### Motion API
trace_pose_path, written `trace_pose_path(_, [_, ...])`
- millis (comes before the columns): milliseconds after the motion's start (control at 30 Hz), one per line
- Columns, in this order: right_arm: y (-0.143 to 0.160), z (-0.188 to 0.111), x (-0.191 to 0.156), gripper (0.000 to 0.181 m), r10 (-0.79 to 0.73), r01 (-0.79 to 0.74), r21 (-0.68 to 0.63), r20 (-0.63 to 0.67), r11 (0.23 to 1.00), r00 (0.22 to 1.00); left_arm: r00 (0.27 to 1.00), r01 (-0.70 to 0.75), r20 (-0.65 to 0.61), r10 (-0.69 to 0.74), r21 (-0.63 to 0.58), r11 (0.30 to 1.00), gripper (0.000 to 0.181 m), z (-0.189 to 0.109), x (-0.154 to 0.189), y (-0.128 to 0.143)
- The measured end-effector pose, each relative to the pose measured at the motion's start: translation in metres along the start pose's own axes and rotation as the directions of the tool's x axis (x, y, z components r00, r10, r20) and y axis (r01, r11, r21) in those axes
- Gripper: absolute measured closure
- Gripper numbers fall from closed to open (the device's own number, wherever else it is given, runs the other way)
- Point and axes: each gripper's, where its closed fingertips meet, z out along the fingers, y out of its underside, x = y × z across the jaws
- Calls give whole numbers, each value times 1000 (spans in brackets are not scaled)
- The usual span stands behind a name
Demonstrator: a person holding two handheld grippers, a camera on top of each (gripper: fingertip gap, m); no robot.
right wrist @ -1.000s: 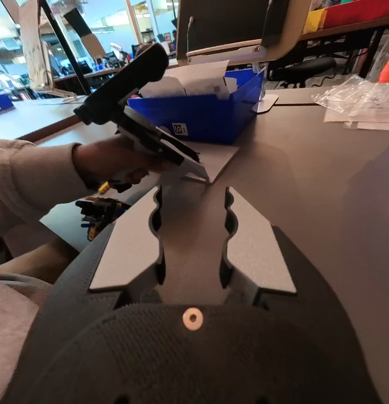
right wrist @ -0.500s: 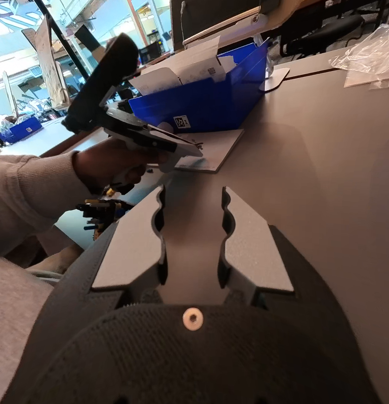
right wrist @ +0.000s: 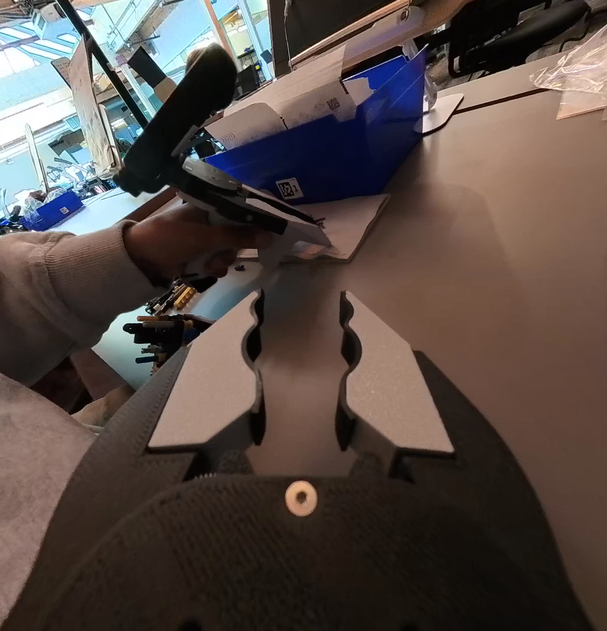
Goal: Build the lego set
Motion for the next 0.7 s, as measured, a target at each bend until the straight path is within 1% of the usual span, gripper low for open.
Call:
trace_pose_path(33, [0,0,0,138,4,-4,0,2,1000,1000,1000,-3,-1,4,6,1000,155,0,0,0])
trace_pose_path(133, [0,0,1,137,19,-19,1,12,1000,1000,1000,-14,3,14,11,1000,178,0,3,0])
trace_pose_path(167, [1,0,1,137,20,-20,0,12,1000,1000,1000,-26,10,26,12,1000,179,0,3,0])
trace_pose_path(300, [-2,-2,2,138,16,-16,10,7,1000,1000,1000,-16,4,16,19,1000,180,-2,3,-1])
trace_pose_path(367, [-3,-3,3,139,22,-22,18,6,1000,1000,1000,16,-6,-16,55,998,181,-8,1,-6])
trace_pose_path(467, [-3,-3,4,139,28,-28,22,6,999,1000,999,11,51,-15,80,997,181,-19,-15,-10])
trace_pose_path(533, [-3,-2,4,139,28,-28,19,8,999,1000,998,25,56,-30,90,996,181,-26,-23,-11])
trace_pose_path(600, [-1,0,2,139,26,-26,11,12,1000,1000,998,51,37,-57,136,989,181,-34,-25,-19])
trace_pose_path(667, [0,1,1,139,21,-21,1,12,1000,1000,996,89,-13,-88,192,977,180,-37,-18,-29])
trace_pose_path(700, [1,2,1,139,18,-18,-3,11,1000,1000,995,95,-41,-89,195,976,158,-34,-12,-32])
